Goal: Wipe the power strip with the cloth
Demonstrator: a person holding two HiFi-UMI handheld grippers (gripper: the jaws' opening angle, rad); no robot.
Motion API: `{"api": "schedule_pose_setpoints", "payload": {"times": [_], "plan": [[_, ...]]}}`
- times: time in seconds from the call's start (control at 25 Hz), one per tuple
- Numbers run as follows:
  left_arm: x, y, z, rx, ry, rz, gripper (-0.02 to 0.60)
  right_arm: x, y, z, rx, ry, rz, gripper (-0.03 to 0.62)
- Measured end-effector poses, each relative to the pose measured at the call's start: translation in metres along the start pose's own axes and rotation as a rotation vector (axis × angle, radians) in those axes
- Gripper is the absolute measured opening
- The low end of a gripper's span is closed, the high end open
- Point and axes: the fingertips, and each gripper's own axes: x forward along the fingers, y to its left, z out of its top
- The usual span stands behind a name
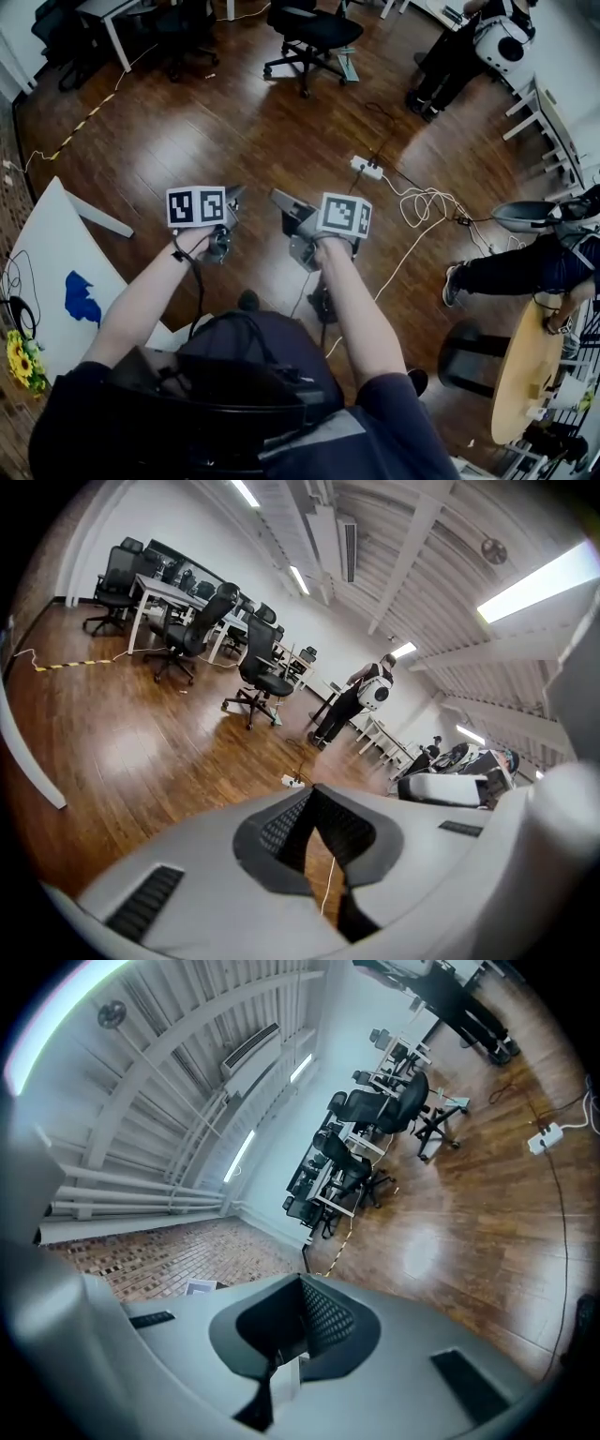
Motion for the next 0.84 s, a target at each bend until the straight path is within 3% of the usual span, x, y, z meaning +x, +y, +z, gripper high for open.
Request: {"api": "schedule_pose_setpoints", "payload": {"times": [0.32,0.48,0.84], "plan": [[-0.001,0.041,0.042,-0.058,-0.047,0.014,0.014,0.054,0.003,0.024,-0.022,0.067,-0.005,-0.021],[-0.014,0.064,0.052,-0.088,-0.08,0.042,0.014,0.09,0.011,0.02,-0.006,0.122,0.04,-0.021],[-0.025,0.119,0.087,-0.129,-0.129,0.117,0.014,0.159,0.011,0.034,-0.077,0.224,0.083,-0.021]]}}
